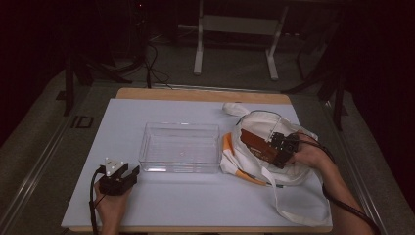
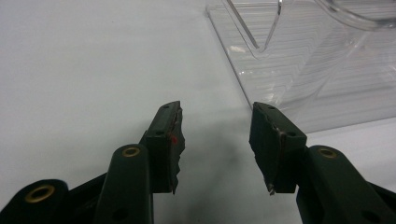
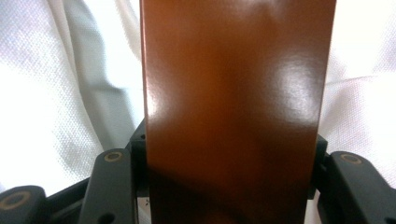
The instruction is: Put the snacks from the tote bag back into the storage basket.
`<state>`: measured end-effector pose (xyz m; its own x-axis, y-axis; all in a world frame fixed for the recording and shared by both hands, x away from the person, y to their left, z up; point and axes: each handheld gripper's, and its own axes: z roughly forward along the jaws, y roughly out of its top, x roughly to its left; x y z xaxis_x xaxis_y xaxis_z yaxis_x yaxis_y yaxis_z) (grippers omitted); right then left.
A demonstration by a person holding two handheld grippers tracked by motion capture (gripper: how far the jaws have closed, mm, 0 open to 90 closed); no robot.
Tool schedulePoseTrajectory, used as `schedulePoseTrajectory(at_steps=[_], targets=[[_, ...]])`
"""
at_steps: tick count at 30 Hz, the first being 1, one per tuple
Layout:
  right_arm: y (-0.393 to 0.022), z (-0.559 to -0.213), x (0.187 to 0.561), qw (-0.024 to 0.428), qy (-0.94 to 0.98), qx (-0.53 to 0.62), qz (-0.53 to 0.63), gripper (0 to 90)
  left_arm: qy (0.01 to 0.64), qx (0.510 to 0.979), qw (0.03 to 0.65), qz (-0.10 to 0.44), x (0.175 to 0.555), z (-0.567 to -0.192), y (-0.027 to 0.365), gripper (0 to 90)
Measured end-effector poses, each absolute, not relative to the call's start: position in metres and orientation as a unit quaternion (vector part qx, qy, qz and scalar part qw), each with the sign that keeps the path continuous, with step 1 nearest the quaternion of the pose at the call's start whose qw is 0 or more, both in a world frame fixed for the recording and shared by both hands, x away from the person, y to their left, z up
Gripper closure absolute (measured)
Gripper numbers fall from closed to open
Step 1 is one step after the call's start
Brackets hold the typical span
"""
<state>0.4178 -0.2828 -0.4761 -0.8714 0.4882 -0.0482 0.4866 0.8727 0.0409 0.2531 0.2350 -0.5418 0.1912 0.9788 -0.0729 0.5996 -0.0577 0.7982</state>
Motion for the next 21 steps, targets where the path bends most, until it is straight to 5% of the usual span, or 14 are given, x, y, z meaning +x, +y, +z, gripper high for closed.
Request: schedulePoseTrajectory(at_steps=[21], targets=[[-0.292,-0.465,0.414,0.025,0.969,0.244,0.036,43.5,0.581,0.679,0.366,0.259,0.253,-0.542,0.235,54.2]])
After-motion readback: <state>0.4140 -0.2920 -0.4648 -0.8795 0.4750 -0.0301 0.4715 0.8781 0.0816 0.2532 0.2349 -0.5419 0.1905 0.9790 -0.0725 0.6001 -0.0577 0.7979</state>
